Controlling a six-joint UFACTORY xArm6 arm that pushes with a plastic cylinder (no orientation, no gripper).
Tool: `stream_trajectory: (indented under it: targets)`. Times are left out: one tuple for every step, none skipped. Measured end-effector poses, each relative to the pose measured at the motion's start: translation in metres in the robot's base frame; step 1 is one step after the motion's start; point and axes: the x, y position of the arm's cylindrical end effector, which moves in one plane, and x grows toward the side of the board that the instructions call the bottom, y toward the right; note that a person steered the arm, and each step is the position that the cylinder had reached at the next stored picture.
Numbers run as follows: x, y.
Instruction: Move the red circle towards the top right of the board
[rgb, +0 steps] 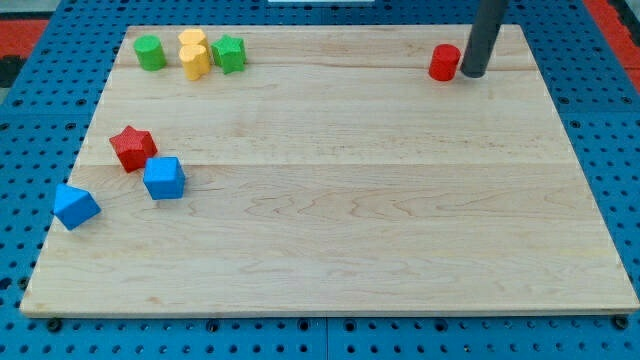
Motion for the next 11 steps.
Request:
stream_trajectory:
  targets:
    - [0.037, -0.040]
    - [-0.002, -0.095]
    - [-0.016, -0.061]
    - [-0.021, -0.056]
    - [-0.011, -0.055]
    - [0.016, -0.031]
    - [0.007, -0.026]
    - [-0.012, -0.014]
    - [0.029, -0.027]
    - [0.149, -0.083]
    - [0.237, -0.192]
